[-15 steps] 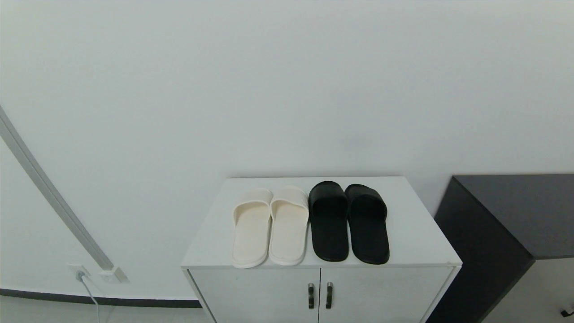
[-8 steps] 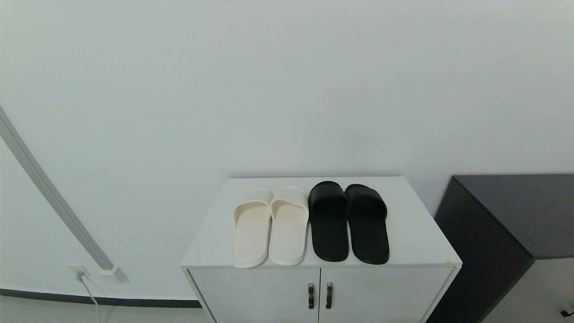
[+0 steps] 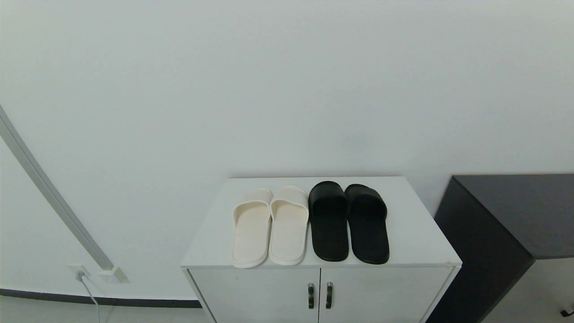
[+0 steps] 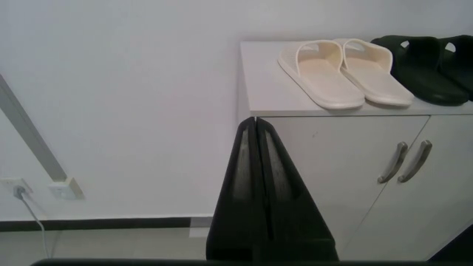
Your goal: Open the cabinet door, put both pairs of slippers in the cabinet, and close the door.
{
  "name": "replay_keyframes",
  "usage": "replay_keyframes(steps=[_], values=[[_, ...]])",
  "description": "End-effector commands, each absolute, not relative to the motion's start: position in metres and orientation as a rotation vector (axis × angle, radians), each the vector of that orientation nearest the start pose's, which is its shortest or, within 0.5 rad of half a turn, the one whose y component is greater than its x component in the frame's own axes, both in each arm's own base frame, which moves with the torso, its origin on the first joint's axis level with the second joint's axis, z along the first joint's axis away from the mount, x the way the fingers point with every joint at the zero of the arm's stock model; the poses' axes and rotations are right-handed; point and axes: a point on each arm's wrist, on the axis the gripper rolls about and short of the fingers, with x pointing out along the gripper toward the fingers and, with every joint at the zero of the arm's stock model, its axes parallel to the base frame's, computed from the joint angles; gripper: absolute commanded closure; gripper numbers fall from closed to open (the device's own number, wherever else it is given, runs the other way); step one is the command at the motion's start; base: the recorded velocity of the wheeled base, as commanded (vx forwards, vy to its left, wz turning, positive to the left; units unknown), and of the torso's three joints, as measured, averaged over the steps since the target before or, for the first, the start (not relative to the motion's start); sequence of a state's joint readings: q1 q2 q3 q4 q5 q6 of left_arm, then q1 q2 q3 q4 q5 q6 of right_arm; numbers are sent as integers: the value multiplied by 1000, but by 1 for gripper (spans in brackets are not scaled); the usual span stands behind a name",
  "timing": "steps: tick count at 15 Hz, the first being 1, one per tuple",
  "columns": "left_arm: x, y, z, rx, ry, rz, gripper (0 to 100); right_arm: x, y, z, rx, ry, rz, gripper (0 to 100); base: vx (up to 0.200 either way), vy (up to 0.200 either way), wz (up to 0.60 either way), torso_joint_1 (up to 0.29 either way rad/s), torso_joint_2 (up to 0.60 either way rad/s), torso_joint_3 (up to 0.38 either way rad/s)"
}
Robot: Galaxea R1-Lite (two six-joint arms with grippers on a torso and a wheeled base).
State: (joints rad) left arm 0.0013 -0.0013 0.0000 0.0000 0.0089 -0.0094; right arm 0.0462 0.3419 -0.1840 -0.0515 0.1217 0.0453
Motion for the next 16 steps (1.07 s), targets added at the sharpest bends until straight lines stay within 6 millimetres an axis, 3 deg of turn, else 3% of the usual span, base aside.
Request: replay_keyframes(steps=[1, 3, 10, 12, 16], values=[[-23, 0, 75, -9, 0, 11, 100, 59, 10, 148, 47, 270, 252, 0, 0, 0, 0, 0, 0, 0], [-23, 0, 75, -8, 0, 11, 100, 91, 24, 162, 23, 302, 296, 0, 0, 0, 0, 0, 0, 0], [-23, 0, 75, -8, 0, 11, 100, 152, 135, 188, 100, 403, 417, 0, 0, 0, 0, 0, 0, 0], [-23, 0, 75, -8, 1, 11, 100, 168, 157, 186, 149, 432, 372, 0, 0, 0, 0, 0, 0, 0], [-23, 0, 75, -8, 1, 11, 100, 200, 195, 160, 166, 464, 244, 0, 0, 0, 0, 0, 0, 0]])
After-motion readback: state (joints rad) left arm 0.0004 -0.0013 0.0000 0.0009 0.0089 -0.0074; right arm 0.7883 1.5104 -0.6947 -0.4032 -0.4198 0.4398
